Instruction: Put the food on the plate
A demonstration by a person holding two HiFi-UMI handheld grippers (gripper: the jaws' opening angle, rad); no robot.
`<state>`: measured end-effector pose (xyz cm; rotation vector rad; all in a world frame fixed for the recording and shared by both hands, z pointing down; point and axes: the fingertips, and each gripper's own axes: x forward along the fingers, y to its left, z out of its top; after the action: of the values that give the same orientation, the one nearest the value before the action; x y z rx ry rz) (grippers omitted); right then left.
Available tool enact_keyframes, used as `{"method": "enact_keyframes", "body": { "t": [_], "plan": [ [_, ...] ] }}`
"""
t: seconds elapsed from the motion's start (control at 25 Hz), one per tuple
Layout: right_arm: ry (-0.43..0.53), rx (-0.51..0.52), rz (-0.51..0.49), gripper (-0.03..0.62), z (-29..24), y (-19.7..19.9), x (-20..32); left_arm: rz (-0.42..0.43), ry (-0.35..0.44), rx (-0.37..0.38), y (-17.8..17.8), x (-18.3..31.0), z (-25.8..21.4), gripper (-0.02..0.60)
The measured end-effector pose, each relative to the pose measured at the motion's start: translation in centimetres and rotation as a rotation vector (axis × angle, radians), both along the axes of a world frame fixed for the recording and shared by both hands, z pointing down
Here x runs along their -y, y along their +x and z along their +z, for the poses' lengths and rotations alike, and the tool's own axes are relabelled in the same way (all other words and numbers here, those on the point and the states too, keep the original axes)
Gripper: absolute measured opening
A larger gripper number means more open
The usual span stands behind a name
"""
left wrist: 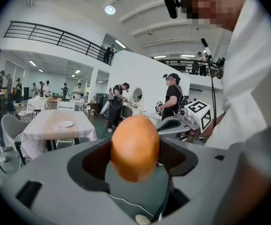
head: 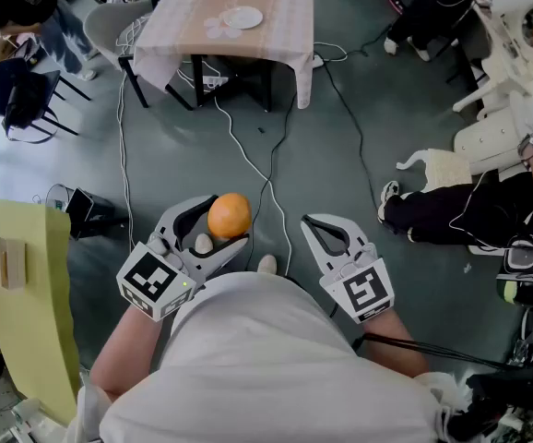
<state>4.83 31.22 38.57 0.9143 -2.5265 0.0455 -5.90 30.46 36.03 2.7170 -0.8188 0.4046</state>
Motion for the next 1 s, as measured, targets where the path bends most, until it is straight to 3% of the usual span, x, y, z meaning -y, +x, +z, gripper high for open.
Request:
{"method": "enact_keyframes", "body": {
  "t": [0.64,0.88,1.0],
  "plan": [
    [-0.010,0.064,0.040,0.012,0.4,5.5,-3.4,-0.033,-0.004,0.035,3.8,-1.0,-0.5,0.344],
    [-0.028,-0.031,0.044,0.017,2.6,6.0,-3.4,-0.022,-0.017,0.042,4.0,0.6,0.0,0.344],
    [-0.071,-0.018,0.056,0.114,3.6,6.1,-2.6,-0.011,-0.024,0.034,4.2,2.0,0.6,0.344]
  ]
}}
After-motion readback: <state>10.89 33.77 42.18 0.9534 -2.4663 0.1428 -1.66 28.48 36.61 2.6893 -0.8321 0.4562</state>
